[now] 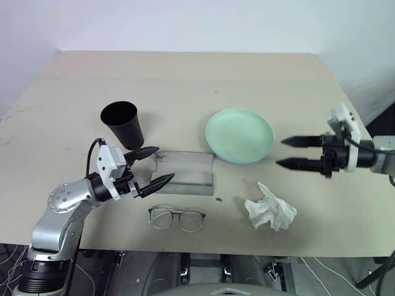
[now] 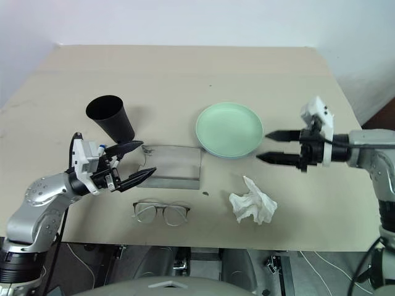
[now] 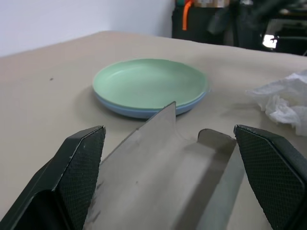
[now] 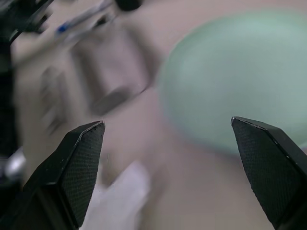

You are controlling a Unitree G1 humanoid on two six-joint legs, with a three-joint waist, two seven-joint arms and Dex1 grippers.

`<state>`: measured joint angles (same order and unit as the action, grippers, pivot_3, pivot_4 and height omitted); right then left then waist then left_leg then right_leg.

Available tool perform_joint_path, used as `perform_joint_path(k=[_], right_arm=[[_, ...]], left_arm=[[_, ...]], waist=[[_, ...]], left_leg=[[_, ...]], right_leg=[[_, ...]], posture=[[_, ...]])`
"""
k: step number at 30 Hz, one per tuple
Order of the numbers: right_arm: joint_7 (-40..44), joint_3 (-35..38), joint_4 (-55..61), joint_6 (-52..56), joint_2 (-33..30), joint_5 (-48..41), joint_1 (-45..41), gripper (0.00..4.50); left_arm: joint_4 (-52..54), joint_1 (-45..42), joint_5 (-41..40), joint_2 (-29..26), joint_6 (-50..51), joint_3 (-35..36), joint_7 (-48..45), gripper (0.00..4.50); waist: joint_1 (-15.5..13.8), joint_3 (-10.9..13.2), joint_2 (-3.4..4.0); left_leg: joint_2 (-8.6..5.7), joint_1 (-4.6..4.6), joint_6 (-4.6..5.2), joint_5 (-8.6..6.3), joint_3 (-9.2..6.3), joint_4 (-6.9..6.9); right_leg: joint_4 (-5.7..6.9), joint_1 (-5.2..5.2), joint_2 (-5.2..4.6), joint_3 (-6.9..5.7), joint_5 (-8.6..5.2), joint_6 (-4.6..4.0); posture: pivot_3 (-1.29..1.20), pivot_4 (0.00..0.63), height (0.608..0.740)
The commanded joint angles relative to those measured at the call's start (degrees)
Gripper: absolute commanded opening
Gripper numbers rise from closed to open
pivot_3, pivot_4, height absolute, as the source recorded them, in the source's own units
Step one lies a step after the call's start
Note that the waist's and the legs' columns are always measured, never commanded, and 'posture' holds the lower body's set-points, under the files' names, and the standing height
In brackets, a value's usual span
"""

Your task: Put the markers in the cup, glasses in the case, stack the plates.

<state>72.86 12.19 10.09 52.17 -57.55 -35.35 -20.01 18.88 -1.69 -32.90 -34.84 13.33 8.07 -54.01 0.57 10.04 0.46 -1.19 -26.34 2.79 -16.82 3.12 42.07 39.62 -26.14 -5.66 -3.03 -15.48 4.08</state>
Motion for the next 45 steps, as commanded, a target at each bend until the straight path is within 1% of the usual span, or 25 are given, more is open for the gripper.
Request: perform_joint_path(k=[1,8,14,19,24,26,28,32,33,35,41,45], right_arm=[[0.3,0.2,5.5,0.1,-1.7,-2.2,2.2,4.42],[-0.2,-0.7,9.7,2.8,-2.0,-5.3,5.9,4.42],[0.7,-2.8,14.9,-1.9,-2.9,-4.1,13.4,4.42],[1.8,-5.6,16.9,-11.3,-2.8,0.7,18.7,4.42],[1.2,-9.9,17.6,-17.7,-2.5,5.6,20.8,4.42],[1.2,-10.8,17.7,-19.5,-2.8,7.0,21.2,4.42],[0.6,-12.6,16.9,-22.1,-3.2,10.1,21.0,4.42],[-1.7,-15.0,14.7,-24.1,-2.9,14.8,18.0,4.42],[-1.9,-15.4,14.3,-24.5,-3.0,15.7,17.2,4.05],[-2.3,-15.4,14.1,-23.5,-2.9,15.6,15.2,3.58],[-1.3,-15.0,15.4,-21.1,-4.0,14.3,13.3,1.47],[-0.8,-13.8,16.5,-19.1,-3.7,11.5,13.0,0.09]], left_arm=[[2.1,-0.6,-0.9,-0.5,0.0,1.7,0.4,4.5],[1.6,-1.4,-0.8,-1.8,0.3,1.5,-0.5,4.5],[0.8,-2.3,0.4,-1.9,-0.3,1.2,-0.3,4.5],[0.6,-2.1,0.2,-2.2,0.1,1.7,-0.5,4.5],[0.3,-1.8,0.5,-2.6,-0.2,1.9,-0.8,4.5],[0.3,-1.8,0.6,-2.6,-0.3,2.0,-0.7,4.5],[0.3,-1.9,0.6,-2.7,-0.3,2.2,-0.6,4.5],[0.3,-1.9,0.8,-2.7,-0.4,2.3,-0.6,4.5],[0.3,-1.9,0.8,-2.7,-0.4,2.3,-0.6,4.5],[0.4,-1.9,0.8,-2.5,-0.3,2.3,-0.4,4.5],[0.7,-1.8,0.9,-2.4,-0.2,2.3,0.0,4.5],[0.7,-1.8,0.9,-2.3,-0.2,2.2,0.4,4.5]], waist=[[0.0,0.0,0.0],[0.0,0.0,-0.01],[-0.5,0.0,-0.02],[-0.9,0.0,-0.02],[-1.2,0.0,-0.04],[-1.3,0.0,-0.04],[-1.3,0.0,-0.04],[-1.3,0.0,-0.04],[-1.3,0.0,-0.06],[-1.3,0.0,-0.06],[-1.4,0.0,-0.07],[-1.3,0.0,-0.07]], left_leg=[[0.0,0.0,0.01,0.01,0.0,0.01],[0.0,-0.02,0.02,0.02,0.0,-0.03],[0.0,-0.06,0.03,0.01,-0.04,-0.06],[0.0,-0.01,0.02,0.01,-0.04,-0.05],[0.0,0.0,0.02,0.01,-0.05,-0.05],[0.0,0.0,0.02,0.01,-0.06,-0.05],[0.0,0.0,0.02,0.01,-0.08,-0.05],[0.0,0.03,-0.02,-0.01,-0.09,-0.04],[0.0,0.05,-0.04,-0.01,-0.09,-0.04],[0.0,0.07,-0.09,-0.04,-0.1,-0.04],[0.0,0.04,-0.02,-0.01,-0.13,-0.05],[0.0,0.05,-0.02,-0.02,-0.13,-0.05]], right_leg=[[-0.06,0.04,0.0,-0.01,0.02,0.01],[-0.19,0.05,0.0,-0.05,0.04,0.03],[-0.32,0.1,-0.02,-0.1,0.04,0.03],[-0.34,0.15,-0.02,-0.11,0.04,0.03],[-0.37,0.18,-0.02,-0.13,0.04,0.03],[-0.39,0.2,-0.02,-0.15,0.04,0.03],[-0.4,0.23,-0.01,-0.17,0.04,0.03],[-0.43,0.27,-0.02,-0.19,0.04,0.03],[-0.43,0.28,-0.02,-0.19,0.04,0.03],[-0.43,0.31,-0.02,-0.21,0.04,0.03],[-0.46,0.31,-0.02,-0.24,0.04,0.03],[-0.52,0.36,-0.02,-0.25,0.04,0.03]], posture=[[0.0,0.15,0.681],[0.0,0.15,0.681],[0.0,0.15,0.681],[0.0,0.15,0.681],[0.0,0.15,0.681],[0.0,0.15,0.681],[0.0,0.15,0.681],[0.0,0.15,0.681],[0.0,0.15,0.681],[0.0,0.15,0.681],[0.0,0.15,0.681],[0.0,0.15,0.681]])
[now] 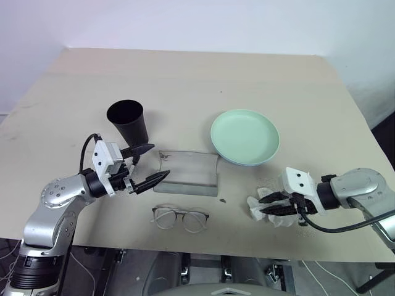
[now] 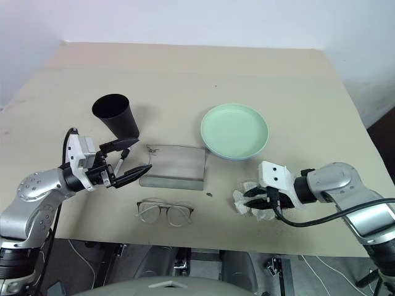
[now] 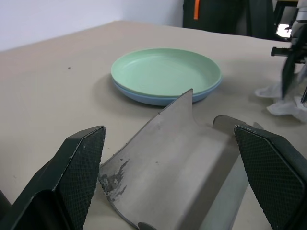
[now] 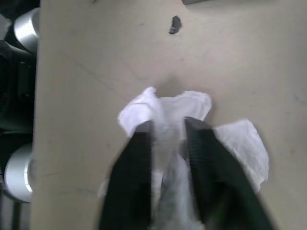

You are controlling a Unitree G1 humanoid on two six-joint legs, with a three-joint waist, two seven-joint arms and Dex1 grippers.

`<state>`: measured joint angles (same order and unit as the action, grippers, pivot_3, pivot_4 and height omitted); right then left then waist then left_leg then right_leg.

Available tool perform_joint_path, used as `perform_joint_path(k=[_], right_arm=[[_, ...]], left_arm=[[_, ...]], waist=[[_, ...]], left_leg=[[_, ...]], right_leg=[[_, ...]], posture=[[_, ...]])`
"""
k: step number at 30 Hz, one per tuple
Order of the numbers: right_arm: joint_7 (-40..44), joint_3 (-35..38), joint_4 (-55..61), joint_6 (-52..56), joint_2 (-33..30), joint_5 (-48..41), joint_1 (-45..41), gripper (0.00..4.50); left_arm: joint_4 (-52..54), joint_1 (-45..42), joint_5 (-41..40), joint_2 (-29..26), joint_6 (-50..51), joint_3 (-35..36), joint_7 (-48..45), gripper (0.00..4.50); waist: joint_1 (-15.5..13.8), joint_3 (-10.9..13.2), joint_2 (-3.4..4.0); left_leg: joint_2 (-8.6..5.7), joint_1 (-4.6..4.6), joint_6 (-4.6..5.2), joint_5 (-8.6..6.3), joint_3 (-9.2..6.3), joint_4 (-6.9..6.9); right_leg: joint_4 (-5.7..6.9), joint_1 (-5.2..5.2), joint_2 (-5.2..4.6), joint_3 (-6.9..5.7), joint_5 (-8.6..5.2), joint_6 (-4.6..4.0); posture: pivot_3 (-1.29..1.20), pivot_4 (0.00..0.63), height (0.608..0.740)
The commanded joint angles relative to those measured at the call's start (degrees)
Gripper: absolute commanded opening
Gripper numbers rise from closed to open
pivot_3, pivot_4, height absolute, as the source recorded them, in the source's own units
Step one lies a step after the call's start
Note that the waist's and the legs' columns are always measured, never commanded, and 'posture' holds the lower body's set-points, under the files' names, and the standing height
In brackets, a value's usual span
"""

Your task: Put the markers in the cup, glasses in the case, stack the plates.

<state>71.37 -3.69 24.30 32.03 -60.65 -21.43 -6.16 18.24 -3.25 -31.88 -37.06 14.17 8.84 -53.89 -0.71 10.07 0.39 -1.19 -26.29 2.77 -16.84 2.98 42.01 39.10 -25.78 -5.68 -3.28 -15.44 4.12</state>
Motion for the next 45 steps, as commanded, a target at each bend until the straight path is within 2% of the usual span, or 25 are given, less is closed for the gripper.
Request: perform_joint_path(k=[1,6,11,15,20,26,32,35,38,45], right_arm=[[0.6,2.4,2.2,1.1,-0.6,-2.9,-1.0,0.02],[0.6,7.5,1.0,5.7,0.4,-10.3,-4.6,0.02],[-0.8,13.7,-4.2,9.6,2.1,-18.1,-14.1,0.02],[-2.6,15.0,-9.2,8.9,4.0,-19.4,-21.6,0.02],[-5.4,9.8,-20.3,4.3,9.6,-13.4,-32.0,0.02],[-6.8,0.2,-39.3,-6.9,18.9,-0.8,-41.4,0.02],[-7.0,-3.0,-54.3,-13.0,25.3,5.4,-47.3,0.02],[-5.2,-3.1,-57.3,-15.1,27.0,6.5,-47.9,0.02],[-4.6,-3.2,-58.1,-16.6,28.1,7.6,-47.6,0.6],[-3.7,-2.4,-56.5,-16.1,28.2,8.1,-47.5,3.07]], left_arm=[[1.3,-0.2,-0.1,-0.1,-1.1,1.5,0.3,4.5],[1.0,0.2,0.0,-0.2,-1.5,1.8,0.3,4.5],[0.6,0.7,-0.1,-0.3,-1.9,2.4,0.1,4.5],[0.4,0.7,-0.1,-0.3,-2.1,2.7,0.0,4.5],[-0.1,0.7,0.0,-0.3,-2.4,3.0,-0.1,4.5],[-0.9,0.4,0.4,0.0,-3.3,2.8,-0.3,4.5],[-0.9,0.8,0.4,-0.2,-3.6,3.0,-0.3,4.5],[-0.4,1.0,0.2,-0.3,-3.3,3.3,-0.2,4.5],[0.0,1.5,0.4,-0.5,-3.3,3.4,-0.1,4.5],[0.7,2.0,0.2,-0.7,-2.9,3.6,0.2,4.5]], waist=[[0.0,0.0,0.0],[0.0,0.0,0.0],[0.1,0.0,-0.01],[0.1,0.0,-0.03],[0.4,0.0,-0.02],[1.0,0.0,-0.01],[1.5,0.0,0.0],[1.5,0.0,0.0],[1.5,0.0,0.02],[1.5,0.1,0.03]], left_leg=[[0.0,0.01,0.0,0.0,0.0,0.0],[0.0,0.01,-0.01,0.0,0.0,0.0],[0.0,0.02,-0.03,-0.01,0.0,0.0],[0.0,0.0,-0.02,-0.01,-0.01,-0.03],[0.0,-0.01,-0.02,-0.02,0.02,-0.03],[-0.01,-0.05,0.05,0.04,0.05,-0.06],[-0.04,-0.16,-0.22,0.2,0.11,-0.06],[-0.04,-0.16,-0.22,0.2,0.13,-0.07],[-0.04,-0.18,-0.22,0.2,0.13,-0.07],[-0.04,-0.16,-0.2,0.18,0.13,-0.07]], right_leg=[[0.0,0.0,0.0,0.0,0.0,0.0],[0.0,0.01,0.0,-0.01,0.0,0.0],[0.0,0.0,0.0,-0.01,0.01,0.01],[-0.01,-0.01,0.0,-0.01,0.01,0.0],[-0.02,-0.06,-0.02,-0.01,0.03,-0.02],[-0.01,-0.1,-0.01,-0.02,0.07,-0.05],[0.0,-0.23,-0.01,-0.03,0.12,-0.07],[0.01,-0.25,-0.01,-0.03,0.18,0.01],[0.04,-0.29,0.0,-0.04,0.2,0.05],[0.09,-0.32,-0.01,-0.04,0.23,-0.01]], posture=[[0.0,0.15,0.681],[0.0,0.15,0.681],[0.0,0.15,0.681],[0.0,0.15,0.681],[0.0,0.15,0.681],[0.0,0.15,0.681],[0.0,0.15,0.681],[0.0,0.15,0.681],[0.0,0.15,0.681],[0.0,0.15,0.681]])
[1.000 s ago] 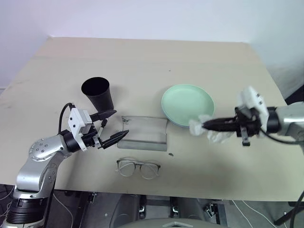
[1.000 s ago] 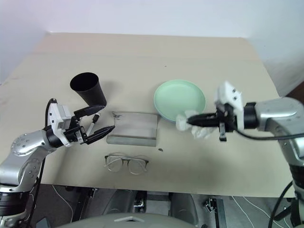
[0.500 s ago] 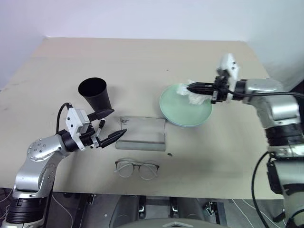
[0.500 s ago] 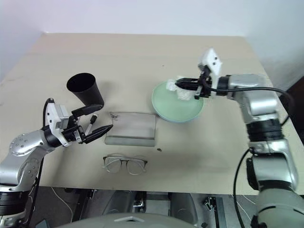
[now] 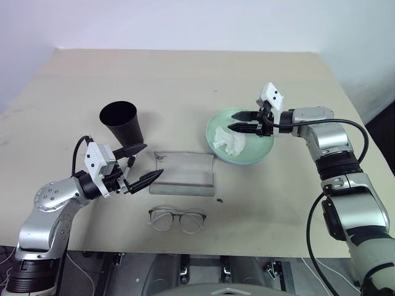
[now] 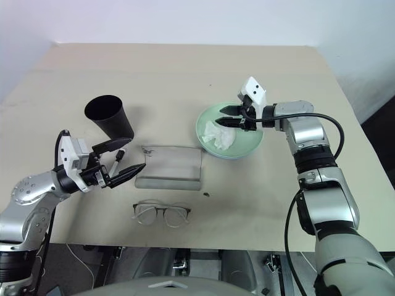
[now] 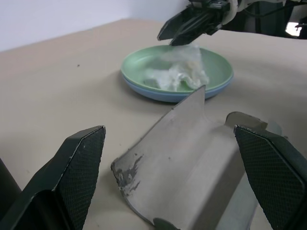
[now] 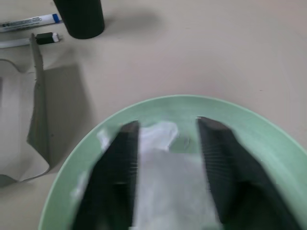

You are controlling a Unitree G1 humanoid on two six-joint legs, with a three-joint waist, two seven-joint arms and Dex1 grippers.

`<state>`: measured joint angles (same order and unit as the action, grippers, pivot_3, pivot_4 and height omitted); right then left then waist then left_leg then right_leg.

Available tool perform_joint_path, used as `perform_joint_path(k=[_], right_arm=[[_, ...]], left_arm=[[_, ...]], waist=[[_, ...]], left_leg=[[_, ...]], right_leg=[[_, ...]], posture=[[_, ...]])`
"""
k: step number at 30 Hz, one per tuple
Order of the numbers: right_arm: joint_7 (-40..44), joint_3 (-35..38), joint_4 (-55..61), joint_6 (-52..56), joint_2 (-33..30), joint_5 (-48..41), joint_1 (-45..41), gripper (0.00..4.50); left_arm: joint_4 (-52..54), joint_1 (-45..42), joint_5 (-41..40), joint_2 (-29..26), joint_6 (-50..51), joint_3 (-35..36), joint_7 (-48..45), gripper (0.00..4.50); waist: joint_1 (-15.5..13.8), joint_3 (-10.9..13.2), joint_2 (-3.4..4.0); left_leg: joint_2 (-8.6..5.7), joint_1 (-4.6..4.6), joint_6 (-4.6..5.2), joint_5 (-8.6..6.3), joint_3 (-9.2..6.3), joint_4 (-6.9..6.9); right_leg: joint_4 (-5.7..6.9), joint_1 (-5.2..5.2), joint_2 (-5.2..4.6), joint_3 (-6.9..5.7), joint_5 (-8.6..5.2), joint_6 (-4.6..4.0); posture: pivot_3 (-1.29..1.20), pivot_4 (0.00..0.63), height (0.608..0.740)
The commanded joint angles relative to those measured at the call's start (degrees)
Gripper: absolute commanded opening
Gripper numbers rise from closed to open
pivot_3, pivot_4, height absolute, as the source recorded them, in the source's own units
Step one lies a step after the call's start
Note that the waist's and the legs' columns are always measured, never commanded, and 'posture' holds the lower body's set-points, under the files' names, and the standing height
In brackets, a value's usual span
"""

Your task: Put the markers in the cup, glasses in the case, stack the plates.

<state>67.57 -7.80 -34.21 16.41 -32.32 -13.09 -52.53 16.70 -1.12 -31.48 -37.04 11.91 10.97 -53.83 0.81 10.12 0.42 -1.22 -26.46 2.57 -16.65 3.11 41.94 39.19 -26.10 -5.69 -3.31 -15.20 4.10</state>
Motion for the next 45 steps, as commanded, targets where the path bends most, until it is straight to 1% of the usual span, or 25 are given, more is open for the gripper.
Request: perform_joint_path(k=[1,3,4,6,8,12,15,21,25,30,33,45], right_arm=[[0.1,1.9,2.5,-0.1,-0.3,-0.3,-1.3,3.35],[1.3,2.9,6.6,6.9,-1.5,-3.1,-1.8,4.05],[3.1,3.0,10.2,12.5,-2.6,-5.4,-1.6,4.42],[6.8,2.6,17.4,21.9,-4.9,-9.8,-0.7,4.42],[8.5,1.5,23.6,27.8,-6.6,-12.4,-0.1,4.42],[11.8,-1.8,31.4,37.8,-7.6,-17.2,-1.3,4.42],[14.5,-6.1,35.2,39.3,-8.4,-17.4,-1.4,4.42],[16.2,-12.1,38.2,44.6,-5.1,-20.1,-3.7,4.42],[16.3,-16.3,40.5,46.4,-3.0,-20.8,-4.0,4.42],[15.0,-24.9,38.7,46.0,0.3,-17.0,-4.8,4.42],[13.5,-28.8,36.4,45.3,2.5,-14.3,-5.4,4.42],[15.6,-35.2,31.2,45.4,7.4,-11.9,-9.1,4.42]], left_arm=[[2.2,-0.1,-0.2,-0.8,-0.6,1.5,0.1,4.5],[2.3,-0.3,-0.4,-1.1,-0.3,1.7,0.2,4.5],[2.3,-0.4,-0.5,-1.2,-0.2,1.9,0.2,4.5],[2.0,-0.4,-0.6,-1.5,-0.3,2.1,0.0,4.5],[1.5,-0.4,-0.4,-1.7,-0.5,2.4,-0.2,4.5],[0.7,-0.7,-0.3,-1.7,-0.4,2.6,-0.2,4.5],[-0.4,-0.8,0.2,-1.7,-0.9,2.5,-0.6,4.5],[-1.7,-1.1,0.7,-1.4,-1.3,2.4,-0.7,4.5],[-1.9,-1.4,0.9,-1.3,-1.2,2.5,-0.8,4.5],[-2.4,-1.6,1.0,-1.6,-1.2,2.9,-0.8,4.5],[-2.4,-1.7,1.1,-1.6,-1.1,2.7,-0.8,4.5],[-2.4,-2.3,1.5,-1.0,-1.2,1.6,-0.7,4.5]], waist=[[0.0,0.0,0.0],[0.0,0.0,0.02],[0.0,0.0,0.05],[-0.2,0.1,0.1],[-0.1,0.1,0.09],[0.0,0.1,0.09],[0.1,0.1,0.09],[0.0,0.1,0.09],[0.0,0.1,0.08],[0.1,0.1,0.08],[0.2,0.1,0.08],[0.1,0.1,0.08]], left_leg=[[0.0,0.0,0.0,0.0,0.0,0.0],[0.0,0.0,0.0,-0.01,0.0,0.0],[0.0,-0.02,0.0,-0.01,0.0,0.0],[0.01,-0.06,0.02,-0.02,0.0,-0.02],[0.01,-0.07,0.22,-0.14,-0.01,-0.07],[0.01,-0.04,0.22,-0.16,0.01,-0.12],[0.01,-0.03,0.21,-0.15,0.02,-0.12],[0.0,-0.03,0.16,-0.17,0.03,-0.12],[0.0,-0.03,0.18,-0.16,0.02,-0.15],[0.0,-0.01,0.11,-0.21,0.04,-0.15],[0.0,0.0,0.09,-0.2,0.05,-0.15],[0.01,0.04,0.07,-0.19,0.03,-0.15]], right_leg=[[0.01,0.0,0.0,0.0,0.0,-0.01],[0.02,-0.02,0.0,0.0,0.0,-0.04],[0.04,-0.05,0.0,0.0,-0.01,-0.05],[0.04,-0.13,-0.02,0.0,0.0,-0.05],[0.04,-0.16,-0.04,0.0,0.02,-0.03],[0.03,-0.16,-0.13,-0.1,-0.03,-0.13],[0.03,-0.17,-0.14,-0.11,-0.03,-0.14],[0.03,-0.21,-0.15,-0.11,0.0,-0.19],[0.03,-0.22,-0.15,-0.14,0.02,-0.17],[-0.01,-0.24,-0.2,-0.28,0.1,-0.34],[0.0,-0.28,-0.2,-0.3,0.11,-0.34],[0.0,-0.31,-0.23,-0.5,0.21,-0.27]], posture=[[0.0,0.15,0.681],[0.0,0.15,0.681],[0.0,0.15,0.681],[0.0,0.15,0.681],[0.0,0.15,0.681],[0.0,0.15,0.681],[0.0,0.15,0.681],[0.0,0.15,0.681],[0.0,0.15,0.681],[0.0,0.15,0.681],[0.0,0.15,0.681],[0.0,0.15,0.681]])
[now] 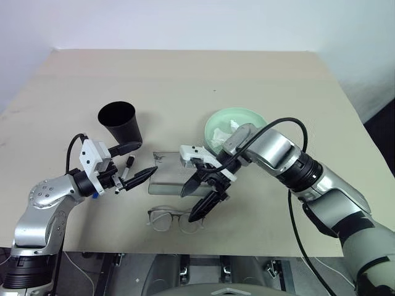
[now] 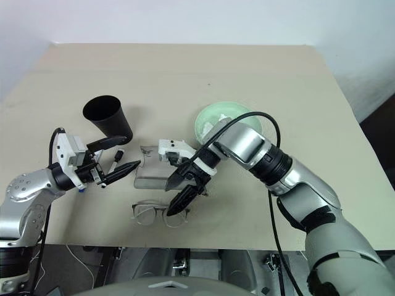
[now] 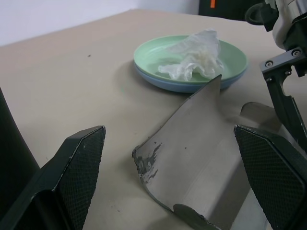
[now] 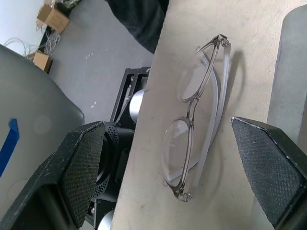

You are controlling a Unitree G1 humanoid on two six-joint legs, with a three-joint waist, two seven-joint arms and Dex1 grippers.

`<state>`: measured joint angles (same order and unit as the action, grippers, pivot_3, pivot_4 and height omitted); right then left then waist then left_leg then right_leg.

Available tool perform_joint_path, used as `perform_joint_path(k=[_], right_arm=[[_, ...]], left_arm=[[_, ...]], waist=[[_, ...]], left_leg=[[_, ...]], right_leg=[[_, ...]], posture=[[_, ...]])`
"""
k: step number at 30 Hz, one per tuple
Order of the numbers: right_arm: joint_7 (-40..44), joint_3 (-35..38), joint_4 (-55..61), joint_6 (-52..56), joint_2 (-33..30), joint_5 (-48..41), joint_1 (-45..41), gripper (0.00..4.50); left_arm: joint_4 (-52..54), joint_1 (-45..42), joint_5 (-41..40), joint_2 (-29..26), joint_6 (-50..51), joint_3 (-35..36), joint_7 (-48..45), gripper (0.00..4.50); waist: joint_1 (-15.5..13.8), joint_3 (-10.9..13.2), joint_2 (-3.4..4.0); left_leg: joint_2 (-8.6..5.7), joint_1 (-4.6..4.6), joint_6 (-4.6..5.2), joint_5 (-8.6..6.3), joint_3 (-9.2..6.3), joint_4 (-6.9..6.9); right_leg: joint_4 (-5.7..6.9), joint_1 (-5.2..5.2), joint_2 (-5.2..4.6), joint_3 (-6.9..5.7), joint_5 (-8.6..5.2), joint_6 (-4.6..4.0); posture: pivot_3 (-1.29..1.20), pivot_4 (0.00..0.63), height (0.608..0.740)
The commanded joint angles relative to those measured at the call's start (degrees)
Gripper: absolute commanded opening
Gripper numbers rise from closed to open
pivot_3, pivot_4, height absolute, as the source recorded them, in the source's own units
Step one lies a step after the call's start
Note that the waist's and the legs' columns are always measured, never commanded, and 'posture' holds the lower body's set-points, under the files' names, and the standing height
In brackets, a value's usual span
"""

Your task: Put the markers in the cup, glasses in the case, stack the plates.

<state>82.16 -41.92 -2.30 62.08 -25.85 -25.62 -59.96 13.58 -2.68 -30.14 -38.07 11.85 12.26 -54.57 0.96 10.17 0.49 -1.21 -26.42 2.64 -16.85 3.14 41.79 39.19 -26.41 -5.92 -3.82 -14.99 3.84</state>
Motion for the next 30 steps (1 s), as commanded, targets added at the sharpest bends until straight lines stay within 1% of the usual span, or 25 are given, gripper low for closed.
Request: perform_joint_path(k=[1,6,12,21,24,30], right_arm=[[1.2,-1.8,-1.5,-0.3,1.5,1.0,-1.9,4.42],[2.0,-4.6,-4.5,-0.3,3.7,2.7,-3.2,4.42],[4.3,-6.1,-4.9,0.0,5.1,2.6,-4.1,4.42],[5.3,-8.4,-6.3,1.0,7.1,3.2,-5.1,4.42],[5.4,-8.7,-6.1,1.4,7.3,3.1,-5.2,3.85],[4.6,-8.3,-7.1,1.7,8.3,3.5,-5.3,1.86]], left_arm=[[0.7,-0.8,0.2,0.0,-1.1,0.3,0.0,4.5],[0.5,-1.1,0.4,0.2,-1.1,0.0,-0.1,4.5],[0.6,-1.0,0.8,0.7,-1.2,-0.4,-0.2,4.5],[0.9,-0.8,1.2,1.0,-1.4,-0.4,-0.1,4.5],[1.2,-0.5,1.4,1.2,-1.4,-0.5,0.1,4.5],[1.3,-0.7,1.5,1.3,-1.3,-0.7,0.1,4.5]], waist=[[0.0,0.0,0.0],[0.1,0.0,0.0],[0.0,0.0,0.0],[0.1,0.0,0.0],[0.1,0.0,0.0],[0.1,0.0,0.0]], left_leg=[[0.0,-0.01,0.0,0.0,0.0,0.0],[0.0,0.01,0.0,0.01,0.0,0.0],[0.0,0.01,-0.03,0.0,0.0,0.0],[0.0,0.0,-0.05,-0.01,-0.01,0.0],[0.0,0.0,-0.05,-0.01,0.0,0.0],[0.0,0.0,-0.06,-0.02,-0.01,0.0]], right_leg=[[0.0,0.0,-0.01,0.0,0.0,0.0],[0.01,-0.01,-0.01,-0.04,0.02,0.0],[0.01,0.0,-0.01,-0.06,0.02,0.0],[0.01,-0.01,-0.02,-0.09,0.03,0.01],[0.01,-0.01,-0.03,-0.1,0.03,0.01],[0.01,-0.03,-0.02,-0.11,0.03,0.01]], posture=[[0.0,0.15,0.681],[0.0,0.15,0.681],[0.0,0.15,0.681],[0.0,0.15,0.681],[0.0,0.15,0.681],[0.0,0.15,0.681]])
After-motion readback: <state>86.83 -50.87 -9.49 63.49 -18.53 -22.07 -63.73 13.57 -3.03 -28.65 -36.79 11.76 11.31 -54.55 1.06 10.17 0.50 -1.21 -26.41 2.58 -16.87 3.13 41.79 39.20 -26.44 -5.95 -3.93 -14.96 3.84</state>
